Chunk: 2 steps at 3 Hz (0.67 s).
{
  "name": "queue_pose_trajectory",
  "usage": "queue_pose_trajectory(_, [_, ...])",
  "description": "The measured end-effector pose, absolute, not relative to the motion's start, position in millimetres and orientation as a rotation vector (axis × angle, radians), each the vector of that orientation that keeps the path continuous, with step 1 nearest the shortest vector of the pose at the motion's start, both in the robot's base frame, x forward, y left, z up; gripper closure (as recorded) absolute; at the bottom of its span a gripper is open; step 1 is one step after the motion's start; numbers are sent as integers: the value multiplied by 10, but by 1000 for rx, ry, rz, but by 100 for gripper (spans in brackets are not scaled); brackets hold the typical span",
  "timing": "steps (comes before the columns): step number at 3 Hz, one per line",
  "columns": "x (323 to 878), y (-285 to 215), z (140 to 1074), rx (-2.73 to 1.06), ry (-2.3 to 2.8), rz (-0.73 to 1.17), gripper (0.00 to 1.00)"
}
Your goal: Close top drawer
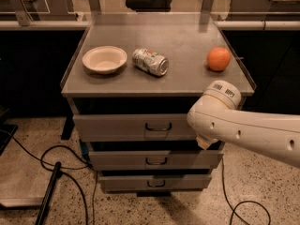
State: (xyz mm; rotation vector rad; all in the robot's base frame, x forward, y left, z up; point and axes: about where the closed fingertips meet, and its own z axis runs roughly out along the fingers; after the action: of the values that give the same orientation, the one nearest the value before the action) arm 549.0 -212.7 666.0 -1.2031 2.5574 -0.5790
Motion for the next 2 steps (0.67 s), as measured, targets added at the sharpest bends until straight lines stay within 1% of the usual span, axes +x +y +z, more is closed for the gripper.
queue_pose_trajectory(2, [5568, -2106, 6634, -1202, 2554, -589, 88])
